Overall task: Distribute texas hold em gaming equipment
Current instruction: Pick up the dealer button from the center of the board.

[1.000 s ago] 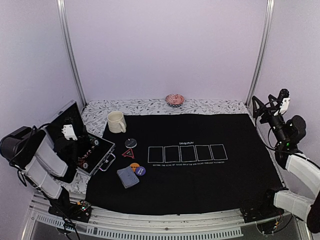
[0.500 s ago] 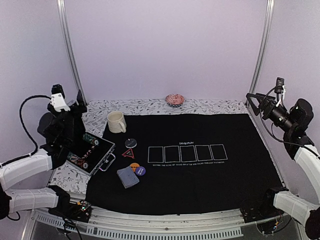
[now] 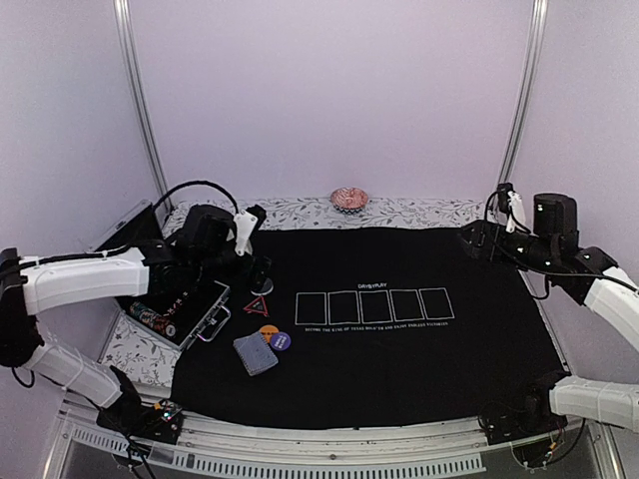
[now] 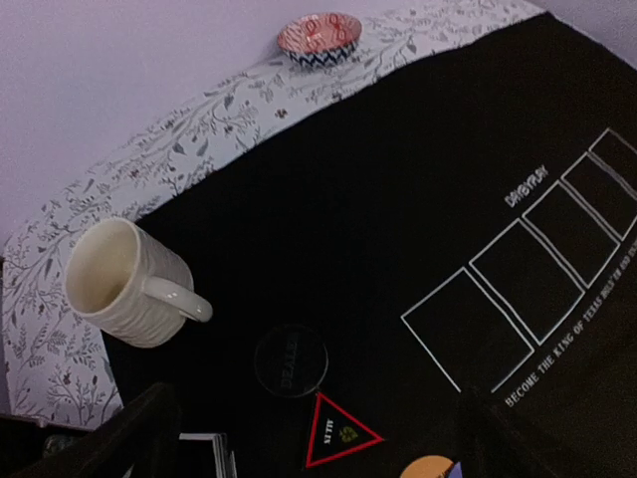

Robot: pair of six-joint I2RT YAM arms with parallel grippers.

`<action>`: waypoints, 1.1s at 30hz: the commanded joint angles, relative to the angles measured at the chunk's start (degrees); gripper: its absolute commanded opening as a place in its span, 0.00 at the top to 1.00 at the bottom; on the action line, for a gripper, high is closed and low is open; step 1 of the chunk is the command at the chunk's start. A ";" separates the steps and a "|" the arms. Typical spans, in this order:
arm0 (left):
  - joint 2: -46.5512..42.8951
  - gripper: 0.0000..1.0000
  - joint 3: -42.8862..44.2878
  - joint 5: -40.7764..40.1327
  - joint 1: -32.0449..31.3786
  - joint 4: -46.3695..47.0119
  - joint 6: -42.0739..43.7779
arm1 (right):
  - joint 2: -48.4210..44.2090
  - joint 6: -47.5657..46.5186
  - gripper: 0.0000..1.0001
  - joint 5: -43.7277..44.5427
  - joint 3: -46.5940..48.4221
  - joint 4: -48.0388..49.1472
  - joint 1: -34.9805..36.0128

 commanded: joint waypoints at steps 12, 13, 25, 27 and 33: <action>28.65 0.02 17.85 13.60 11.20 -16.06 1.66 | 18.60 -4.74 0.01 15.45 9.12 -5.34 11.94; 29.70 0.02 18.55 14.37 12.00 -16.53 1.40 | 19.07 -4.71 0.01 15.09 9.19 -4.97 11.94; 37.05 0.07 21.07 16.43 14.24 -18.16 1.53 | 23.27 -5.93 0.01 13.10 9.16 -3.36 12.11; 37.51 0.08 21.48 17.67 14.33 -18.24 1.44 | 23.41 -5.93 0.01 13.08 8.94 -3.13 12.11; 40.97 0.09 21.76 19.58 13.95 -18.49 0.99 | 23.46 -5.82 0.01 12.71 8.34 -2.90 12.16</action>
